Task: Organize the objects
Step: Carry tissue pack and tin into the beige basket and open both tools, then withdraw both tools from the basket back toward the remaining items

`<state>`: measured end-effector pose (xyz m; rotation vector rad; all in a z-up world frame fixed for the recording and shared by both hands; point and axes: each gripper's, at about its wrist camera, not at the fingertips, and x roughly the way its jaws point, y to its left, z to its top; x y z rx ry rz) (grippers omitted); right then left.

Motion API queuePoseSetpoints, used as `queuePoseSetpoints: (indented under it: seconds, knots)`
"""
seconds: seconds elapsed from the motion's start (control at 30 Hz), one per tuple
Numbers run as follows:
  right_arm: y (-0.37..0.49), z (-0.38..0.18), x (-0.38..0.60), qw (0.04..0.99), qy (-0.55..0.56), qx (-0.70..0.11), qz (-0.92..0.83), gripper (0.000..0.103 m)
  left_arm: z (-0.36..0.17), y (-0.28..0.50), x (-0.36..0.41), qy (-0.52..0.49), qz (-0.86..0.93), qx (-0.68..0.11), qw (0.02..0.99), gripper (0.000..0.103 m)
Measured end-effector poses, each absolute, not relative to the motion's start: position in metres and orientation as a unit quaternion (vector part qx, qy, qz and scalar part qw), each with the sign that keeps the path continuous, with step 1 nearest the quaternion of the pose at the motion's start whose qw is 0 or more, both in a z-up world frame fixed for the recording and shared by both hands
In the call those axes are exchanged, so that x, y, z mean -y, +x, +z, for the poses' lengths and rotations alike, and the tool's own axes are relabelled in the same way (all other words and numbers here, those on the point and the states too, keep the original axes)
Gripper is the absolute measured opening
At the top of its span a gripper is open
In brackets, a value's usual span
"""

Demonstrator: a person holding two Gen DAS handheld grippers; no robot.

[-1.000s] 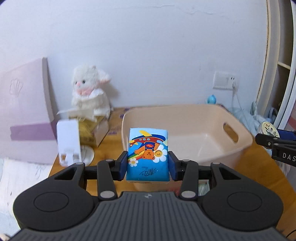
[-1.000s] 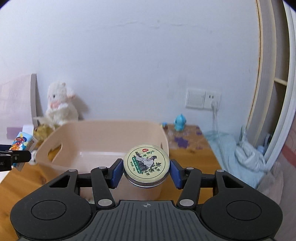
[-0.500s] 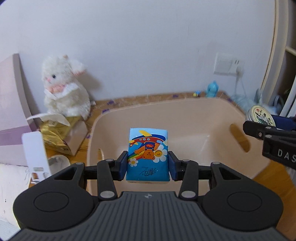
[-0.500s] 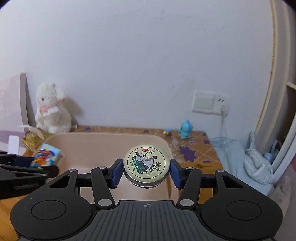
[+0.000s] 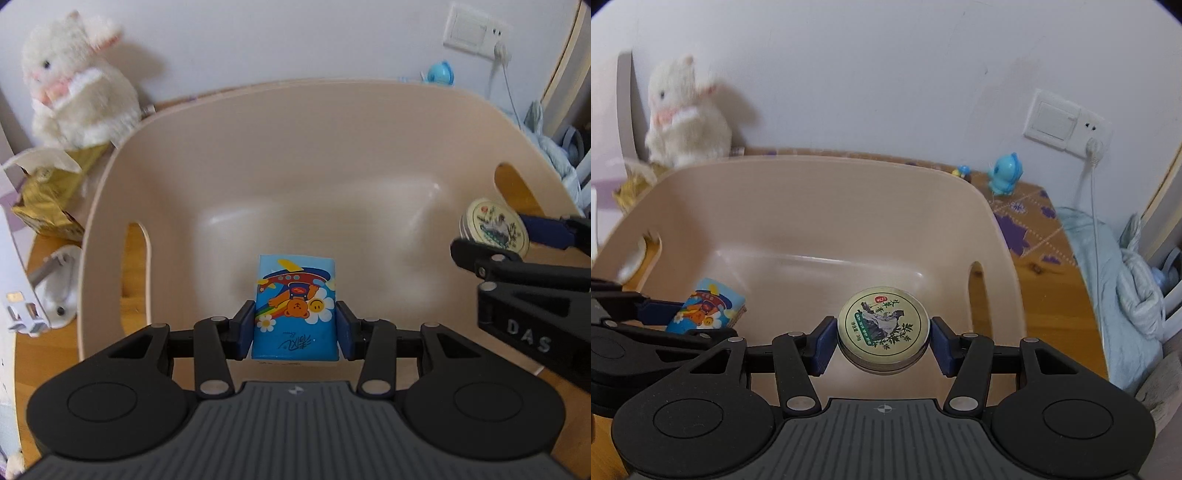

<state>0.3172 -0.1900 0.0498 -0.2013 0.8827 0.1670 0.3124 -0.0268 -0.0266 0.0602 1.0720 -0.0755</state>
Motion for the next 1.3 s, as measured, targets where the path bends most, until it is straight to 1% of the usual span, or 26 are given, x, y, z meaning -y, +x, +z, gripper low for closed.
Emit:
queuePoseSetpoints:
  seconds: [0.1, 0.2, 0.23, 0.3, 0.33, 0.37, 0.4, 0.43, 0.53, 0.67, 0.73, 0.8, 0.9, 1.0, 1.3]
  knots:
    - [0.32, 0.046, 0.185, 0.886, -0.1, -0.444, 0.087, 0.052, -0.032, 0.314, 0.028, 0.032, -0.036, -0.525, 0.85, 0.047]
    - [0.318, 0.045, 0.182, 0.889, -0.11, -0.439, 0.077, 0.052, -0.033, 0.314, 0.028, 0.035, -0.03, -0.525, 0.85, 0.048]
    - [0.318, 0.046, 0.182, 0.89, -0.111, -0.436, 0.075, 0.06, -0.032, 0.312, 0.027, 0.036, -0.03, -0.52, 0.853, 0.048]
    - [0.313, 0.048, 0.183, 0.894, -0.111, -0.428, 0.072, 0.061, -0.029, 0.311, 0.029, 0.042, -0.029, -0.514, 0.856, 0.049]
    - [0.31, 0.05, 0.183, 0.897, -0.114, -0.422, 0.069, 0.065, -0.028, 0.31, 0.029, 0.044, -0.03, -0.511, 0.858, 0.051]
    - [0.307, 0.052, 0.184, 0.899, -0.118, -0.416, 0.066, 0.068, -0.025, 0.308, 0.03, 0.045, -0.029, -0.508, 0.86, 0.064]
    - [0.304, 0.055, 0.185, 0.902, -0.123, -0.409, 0.059, 0.07, -0.022, 0.307, 0.029, 0.045, -0.022, -0.503, 0.863, 0.072]
    - [0.301, 0.059, 0.187, 0.906, -0.127, -0.401, 0.053, 0.075, -0.02, 0.306, 0.027, 0.041, -0.02, -0.497, 0.867, 0.073]
    - [0.29, 0.071, 0.194, 0.915, -0.112, -0.384, 0.052, 0.087, -0.009, 0.301, 0.02, 0.024, -0.026, -0.488, 0.872, 0.075]
    - [0.276, 0.087, 0.201, 0.925, -0.1, -0.364, 0.049, 0.094, 0.01, 0.29, 0.018, 0.025, -0.027, -0.463, 0.886, 0.078]
    - [0.268, 0.095, 0.203, 0.929, -0.097, -0.353, 0.049, 0.1, 0.021, 0.284, 0.018, 0.029, -0.025, -0.449, 0.893, 0.079]
    - [0.259, 0.102, 0.204, 0.933, -0.093, -0.345, 0.048, 0.101, 0.031, 0.274, 0.021, 0.029, -0.026, -0.439, 0.898, 0.082]
    - [0.246, 0.109, 0.205, 0.937, -0.087, -0.335, 0.047, 0.103, 0.043, 0.261, 0.02, 0.025, -0.024, -0.428, 0.903, 0.082]
    - [0.232, 0.114, 0.205, 0.939, -0.085, -0.33, 0.047, 0.103, 0.051, 0.249, 0.016, 0.028, -0.021, -0.417, 0.908, 0.082]
    - [0.189, 0.115, 0.204, 0.942, -0.077, -0.324, 0.049, 0.103, 0.054, 0.208, 0.0, 0.021, -0.024, -0.408, 0.912, 0.083]
